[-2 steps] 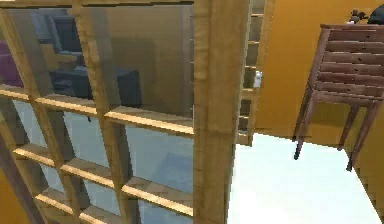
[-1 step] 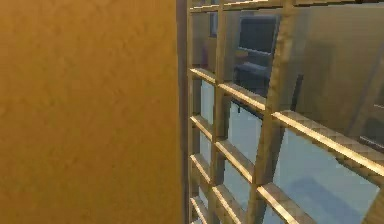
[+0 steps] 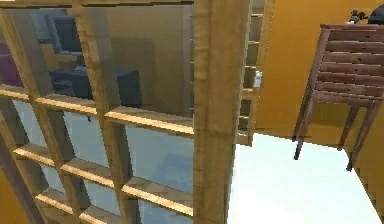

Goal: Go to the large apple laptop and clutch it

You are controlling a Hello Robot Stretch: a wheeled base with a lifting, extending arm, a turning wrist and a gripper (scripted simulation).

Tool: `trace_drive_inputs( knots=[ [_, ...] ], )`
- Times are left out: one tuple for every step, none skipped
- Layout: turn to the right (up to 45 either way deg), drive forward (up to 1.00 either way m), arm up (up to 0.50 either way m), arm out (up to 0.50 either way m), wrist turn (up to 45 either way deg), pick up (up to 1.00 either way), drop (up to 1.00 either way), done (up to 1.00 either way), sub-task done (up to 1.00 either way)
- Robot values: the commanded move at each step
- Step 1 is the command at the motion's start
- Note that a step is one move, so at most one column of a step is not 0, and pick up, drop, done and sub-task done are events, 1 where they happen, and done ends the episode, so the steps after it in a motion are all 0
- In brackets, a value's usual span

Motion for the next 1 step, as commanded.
trace_drive_inputs(
  knots=[
    [-45.0,0.00,0.00,0.00,0.0,0.00,0.00,0.00,0.00]
  ],
)
